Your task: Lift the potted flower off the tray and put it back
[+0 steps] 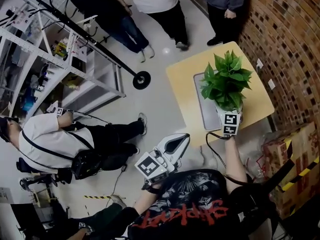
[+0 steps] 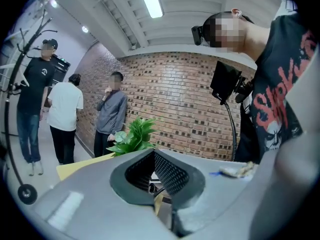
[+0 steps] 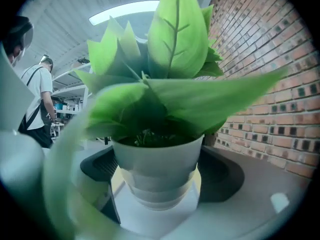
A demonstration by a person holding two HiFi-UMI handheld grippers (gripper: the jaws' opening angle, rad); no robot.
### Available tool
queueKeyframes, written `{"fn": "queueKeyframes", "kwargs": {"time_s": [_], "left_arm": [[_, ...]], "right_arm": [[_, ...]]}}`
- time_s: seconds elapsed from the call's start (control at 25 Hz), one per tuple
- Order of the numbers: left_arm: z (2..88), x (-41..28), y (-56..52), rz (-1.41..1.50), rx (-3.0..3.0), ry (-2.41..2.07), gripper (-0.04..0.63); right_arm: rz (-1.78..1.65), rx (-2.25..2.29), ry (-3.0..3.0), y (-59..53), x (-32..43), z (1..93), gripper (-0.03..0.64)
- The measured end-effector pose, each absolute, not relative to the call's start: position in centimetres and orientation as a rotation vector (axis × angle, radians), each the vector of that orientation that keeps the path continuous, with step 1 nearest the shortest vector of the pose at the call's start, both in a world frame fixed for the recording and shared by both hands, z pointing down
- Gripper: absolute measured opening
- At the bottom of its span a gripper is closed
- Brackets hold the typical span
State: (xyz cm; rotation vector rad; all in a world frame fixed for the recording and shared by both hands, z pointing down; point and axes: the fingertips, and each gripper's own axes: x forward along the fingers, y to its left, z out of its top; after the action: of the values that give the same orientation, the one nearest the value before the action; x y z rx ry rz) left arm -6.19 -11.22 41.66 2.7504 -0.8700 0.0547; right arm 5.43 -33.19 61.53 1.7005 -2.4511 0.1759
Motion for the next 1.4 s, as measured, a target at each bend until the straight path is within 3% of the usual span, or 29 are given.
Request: {"fn": "queueKeyframes", "kwargs": {"time_s": [0.48, 1.08, 1.2, 1.4], "left_arm": [[43.5, -8.2, -11.8, 0.182, 2.695, -0.917, 0.002], [41.9, -6.7, -11.0, 0.129, 2.739, -0.827, 0.002], [41.4, -5.6, -9.9, 0.105, 2.756, -0.797, 0.002], [40.4, -3.4, -7.1, 0.083, 2.794, -0.795, 0.002]], "right_arm": [[0.358, 1.555, -2.336, -39.0, 1.7, 75.6, 0.499], [0.446, 1.487, -2.227, -36.4, 2.4, 77.4, 0.509], [0.537, 1.431, -2.219, -34.6, 2.6, 78.2, 0.56], [0.627, 1.431, -2.223, -31.4, 4.7, 77.5, 0.56]]}}
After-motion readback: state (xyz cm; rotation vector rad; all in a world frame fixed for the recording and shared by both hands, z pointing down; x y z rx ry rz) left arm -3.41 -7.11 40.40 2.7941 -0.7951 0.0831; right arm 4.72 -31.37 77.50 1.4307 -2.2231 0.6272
